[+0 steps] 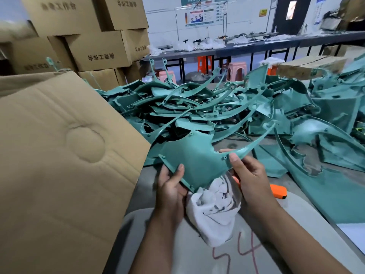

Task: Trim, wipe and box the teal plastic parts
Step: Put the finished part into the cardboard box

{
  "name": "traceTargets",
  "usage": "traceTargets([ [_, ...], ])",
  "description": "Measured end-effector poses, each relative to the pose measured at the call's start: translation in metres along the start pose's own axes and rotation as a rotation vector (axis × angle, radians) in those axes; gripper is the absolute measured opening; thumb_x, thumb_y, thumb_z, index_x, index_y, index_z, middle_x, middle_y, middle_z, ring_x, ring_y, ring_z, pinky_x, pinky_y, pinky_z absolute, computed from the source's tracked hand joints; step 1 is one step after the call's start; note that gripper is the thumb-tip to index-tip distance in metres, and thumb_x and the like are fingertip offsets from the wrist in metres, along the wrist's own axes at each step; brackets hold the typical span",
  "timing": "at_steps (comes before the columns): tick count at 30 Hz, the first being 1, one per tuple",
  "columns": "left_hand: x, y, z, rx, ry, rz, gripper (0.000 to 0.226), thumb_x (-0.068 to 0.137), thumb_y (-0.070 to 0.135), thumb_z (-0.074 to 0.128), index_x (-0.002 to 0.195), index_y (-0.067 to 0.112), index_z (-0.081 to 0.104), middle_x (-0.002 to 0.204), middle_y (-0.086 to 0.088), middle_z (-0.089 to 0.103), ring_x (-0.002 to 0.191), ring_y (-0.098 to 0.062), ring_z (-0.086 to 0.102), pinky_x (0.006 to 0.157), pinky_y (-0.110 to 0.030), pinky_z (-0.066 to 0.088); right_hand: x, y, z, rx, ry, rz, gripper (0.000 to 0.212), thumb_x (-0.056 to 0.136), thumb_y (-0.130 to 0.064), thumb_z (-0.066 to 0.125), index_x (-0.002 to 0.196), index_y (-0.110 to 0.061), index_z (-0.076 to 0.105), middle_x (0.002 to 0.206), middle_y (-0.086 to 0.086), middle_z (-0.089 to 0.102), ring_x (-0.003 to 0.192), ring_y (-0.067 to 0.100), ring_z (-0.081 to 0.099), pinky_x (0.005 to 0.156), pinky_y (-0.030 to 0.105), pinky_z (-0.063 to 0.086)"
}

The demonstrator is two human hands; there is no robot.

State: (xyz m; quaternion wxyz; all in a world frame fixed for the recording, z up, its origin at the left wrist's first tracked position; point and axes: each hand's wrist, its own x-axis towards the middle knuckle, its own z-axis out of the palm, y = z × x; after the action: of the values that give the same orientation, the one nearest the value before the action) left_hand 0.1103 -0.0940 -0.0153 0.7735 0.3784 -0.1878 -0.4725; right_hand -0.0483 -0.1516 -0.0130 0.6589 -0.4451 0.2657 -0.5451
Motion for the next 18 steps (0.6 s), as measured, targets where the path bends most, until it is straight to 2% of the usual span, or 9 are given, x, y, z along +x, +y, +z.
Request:
traceTargets([
  [2, 0.000, -0.002, 0.000, 0.023, -0.014, 0.010, 0.045, 0.097, 0.003, 0.054, 0.141, 0.007, 0.053, 0.138, -0.021, 0.062, 0.130, -0.044, 0.057, 0.112, -0.063, 0.040, 0.001, -0.004, 0.000, 0.035, 0.005, 0.006, 0.030, 0.092, -0.031, 0.075, 0.109, -0.007, 0.078, 0.111, 0.026, 0.075, 0.103, 0.043, 0.074, 0.083, 0.048, 0.063],
  [3, 0.000, -0.002, -0.001, 0.031, -0.018, 0.022, 0.046, 0.094, 0.004, 0.056, 0.140, 0.007, 0.055, 0.136, -0.020, 0.064, 0.128, -0.043, 0.059, 0.111, -0.061, 0.043, 0.001, -0.006, 0.001, 0.034, 0.015, -0.012, 0.027, 0.092, -0.026, 0.074, 0.106, -0.004, 0.078, 0.108, 0.028, 0.075, 0.101, 0.043, 0.075, 0.084, 0.047, 0.063],
  [5, 0.001, -0.003, -0.002, 0.028, -0.004, 0.045, 0.046, 0.091, 0.005, 0.059, 0.137, 0.008, 0.058, 0.133, -0.018, 0.067, 0.124, -0.039, 0.063, 0.104, -0.056, 0.050, 0.001, -0.010, 0.004, -0.004, 0.032, -0.070, 0.025, 0.090, -0.022, 0.072, 0.096, 0.001, 0.078, 0.095, 0.030, 0.075, 0.085, 0.038, 0.075, 0.075, 0.037, 0.061],
  [7, 0.002, -0.003, 0.001, 0.046, 0.031, 0.057, 0.039, 0.094, -0.001, 0.057, 0.131, 0.007, 0.063, 0.126, -0.016, 0.071, 0.117, -0.036, 0.068, 0.098, -0.052, 0.055, 0.000, -0.013, 0.006, -0.089, 0.050, -0.123, 0.036, 0.089, -0.024, 0.072, 0.092, 0.011, 0.071, 0.078, 0.037, 0.064, 0.066, 0.035, 0.059, 0.061, 0.029, 0.050],
  [10, 0.002, -0.001, 0.018, 0.152, 0.160, 0.076, 0.026, 0.098, -0.007, 0.054, 0.116, 0.004, 0.070, 0.111, -0.016, 0.076, 0.106, -0.033, 0.072, 0.093, -0.044, 0.058, 0.000, -0.018, 0.004, -0.112, 0.085, -0.165, 0.041, 0.088, -0.024, 0.073, 0.089, 0.016, 0.064, 0.072, 0.024, 0.059, 0.056, 0.025, 0.056, 0.049, 0.021, 0.051],
  [13, 0.004, 0.016, 0.051, 0.547, 0.290, 0.187, 0.007, 0.097, 0.005, 0.064, 0.095, 0.011, 0.063, 0.081, 0.002, 0.072, 0.077, -0.011, 0.067, 0.067, -0.015, 0.051, 0.003, -0.027, -0.003, -0.113, 0.137, -0.164, 0.042, 0.086, -0.034, 0.075, 0.075, 0.003, 0.058, 0.056, 0.003, 0.046, 0.043, 0.015, 0.044, 0.040, 0.020, 0.041],
  [15, 0.003, 0.044, 0.076, 0.913, 0.293, 0.253, 0.018, 0.093, 0.017, 0.067, 0.100, 0.025, 0.053, 0.078, 0.015, 0.058, 0.068, 0.002, 0.055, 0.057, -0.013, 0.042, 0.007, -0.039, -0.011, -0.169, 0.157, -0.219, 0.036, 0.087, -0.043, 0.075, 0.066, -0.016, 0.064, 0.056, -0.008, 0.050, 0.050, 0.012, 0.046, 0.051, 0.027, 0.047],
  [17, -0.004, 0.085, 0.095, 1.193, 0.220, 0.358, 0.024, 0.090, 0.026, 0.065, 0.110, 0.028, 0.055, 0.087, 0.017, 0.059, 0.080, -0.005, 0.058, 0.069, -0.025, 0.049, 0.008, -0.052, -0.011, -0.054, 0.189, -0.213, 0.031, 0.082, -0.048, 0.081, 0.072, -0.021, 0.071, 0.074, 0.002, 0.062, 0.073, 0.023, 0.055, 0.077, 0.041, 0.052],
  [18, -0.012, 0.108, 0.102, 1.250, 0.214, 0.451, 0.024, 0.089, 0.026, 0.065, 0.112, 0.028, 0.060, 0.089, 0.017, 0.063, 0.085, -0.009, 0.062, 0.077, -0.031, 0.053, 0.009, -0.058, -0.008, 0.005, 0.214, -0.198, 0.036, 0.074, -0.054, 0.086, 0.073, -0.020, 0.072, 0.077, 0.005, 0.064, 0.077, 0.025, 0.058, 0.081, 0.040, 0.054],
])
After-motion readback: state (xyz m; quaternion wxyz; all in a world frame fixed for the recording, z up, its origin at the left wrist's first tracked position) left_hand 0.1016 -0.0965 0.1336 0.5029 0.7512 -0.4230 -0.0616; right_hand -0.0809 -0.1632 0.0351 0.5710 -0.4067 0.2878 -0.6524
